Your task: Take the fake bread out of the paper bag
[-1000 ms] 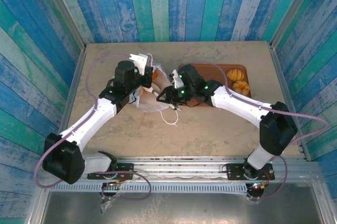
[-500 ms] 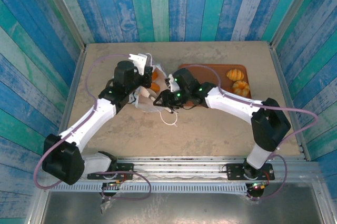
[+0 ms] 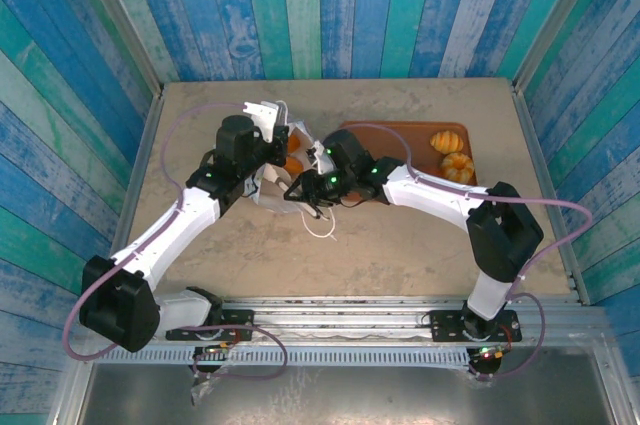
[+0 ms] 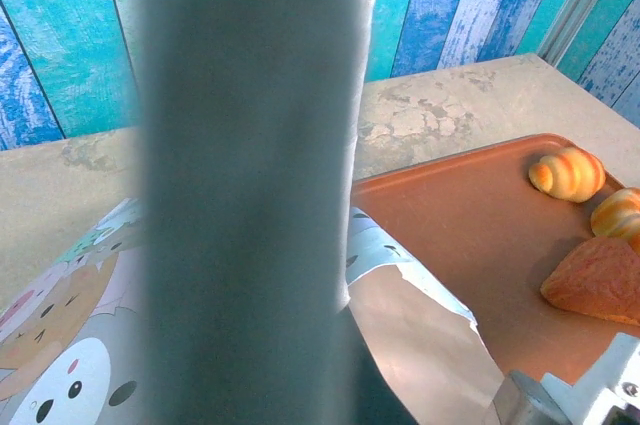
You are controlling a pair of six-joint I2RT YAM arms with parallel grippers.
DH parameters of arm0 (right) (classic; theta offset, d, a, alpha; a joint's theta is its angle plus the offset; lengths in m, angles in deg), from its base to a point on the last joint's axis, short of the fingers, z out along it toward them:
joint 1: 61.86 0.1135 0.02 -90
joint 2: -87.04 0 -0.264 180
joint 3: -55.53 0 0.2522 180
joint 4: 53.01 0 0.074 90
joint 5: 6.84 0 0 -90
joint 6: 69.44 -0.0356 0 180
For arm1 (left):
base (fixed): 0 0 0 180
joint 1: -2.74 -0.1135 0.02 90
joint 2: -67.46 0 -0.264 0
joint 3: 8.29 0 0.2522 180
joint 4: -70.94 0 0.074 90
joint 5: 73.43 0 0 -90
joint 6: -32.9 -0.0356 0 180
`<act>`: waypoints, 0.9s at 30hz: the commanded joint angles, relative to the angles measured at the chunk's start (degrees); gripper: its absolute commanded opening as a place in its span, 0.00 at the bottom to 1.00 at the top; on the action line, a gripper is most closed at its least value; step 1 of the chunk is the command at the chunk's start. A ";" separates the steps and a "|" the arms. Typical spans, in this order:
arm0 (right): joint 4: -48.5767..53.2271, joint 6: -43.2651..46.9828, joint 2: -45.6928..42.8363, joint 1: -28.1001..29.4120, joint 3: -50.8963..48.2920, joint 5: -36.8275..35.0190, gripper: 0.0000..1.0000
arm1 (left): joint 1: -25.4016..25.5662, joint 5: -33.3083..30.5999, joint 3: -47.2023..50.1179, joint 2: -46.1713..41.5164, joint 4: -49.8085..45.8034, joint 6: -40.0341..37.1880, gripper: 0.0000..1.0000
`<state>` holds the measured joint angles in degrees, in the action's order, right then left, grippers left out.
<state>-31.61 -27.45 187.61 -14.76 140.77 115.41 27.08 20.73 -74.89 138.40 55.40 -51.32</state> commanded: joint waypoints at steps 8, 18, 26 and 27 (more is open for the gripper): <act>-2.11 -0.44 1.09 0.54 2.14 2.03 0.53 | 0.01 -0.11 -0.24 -3.22 1.34 0.20 0.00; 3.03 1.54 2.27 0.49 4.27 -0.28 0.47 | 0.01 -0.02 -0.60 -3.17 1.34 0.12 0.00; 10.15 5.77 -1.10 0.50 4.90 -5.70 0.34 | 0.01 -2.69 -0.52 -3.13 1.61 1.24 0.00; 10.92 6.36 -1.75 0.47 4.81 -6.33 0.33 | 0.01 -3.95 -0.55 -3.17 1.61 1.79 0.00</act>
<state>-24.82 -23.78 189.10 -14.55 144.10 112.37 27.08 19.44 -74.89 138.38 55.42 -50.88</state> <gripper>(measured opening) 0.363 0.044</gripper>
